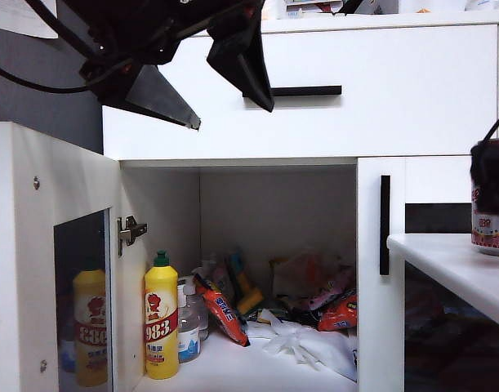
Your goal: Open the left door of the white cabinet, pick up a can of beverage from the table on the right, place it inside the cabinet, and finally close the cabinet door.
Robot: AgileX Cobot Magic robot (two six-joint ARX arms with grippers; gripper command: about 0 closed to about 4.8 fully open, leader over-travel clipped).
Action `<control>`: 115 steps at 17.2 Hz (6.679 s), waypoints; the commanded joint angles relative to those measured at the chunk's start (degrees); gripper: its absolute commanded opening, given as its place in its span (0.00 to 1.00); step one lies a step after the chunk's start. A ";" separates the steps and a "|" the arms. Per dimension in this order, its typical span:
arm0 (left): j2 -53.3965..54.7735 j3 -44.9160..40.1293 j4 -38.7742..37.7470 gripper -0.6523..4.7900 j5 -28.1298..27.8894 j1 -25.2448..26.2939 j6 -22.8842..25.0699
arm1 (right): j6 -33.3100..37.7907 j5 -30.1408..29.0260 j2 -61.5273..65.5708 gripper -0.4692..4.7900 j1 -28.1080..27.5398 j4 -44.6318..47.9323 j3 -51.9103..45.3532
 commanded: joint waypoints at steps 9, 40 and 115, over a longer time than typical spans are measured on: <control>-0.17 0.13 -3.26 1.00 -0.20 -0.04 0.24 | -0.66 2.19 8.90 1.00 -0.04 15.67 0.02; -16.74 0.13 -15.98 1.00 -7.02 0.04 1.27 | -1.03 -22.05 15.21 0.52 7.54 10.75 22.43; -33.90 -8.41 -34.60 1.00 -16.68 0.90 -3.48 | 16.76 -16.92 91.12 0.52 16.83 6.86 100.45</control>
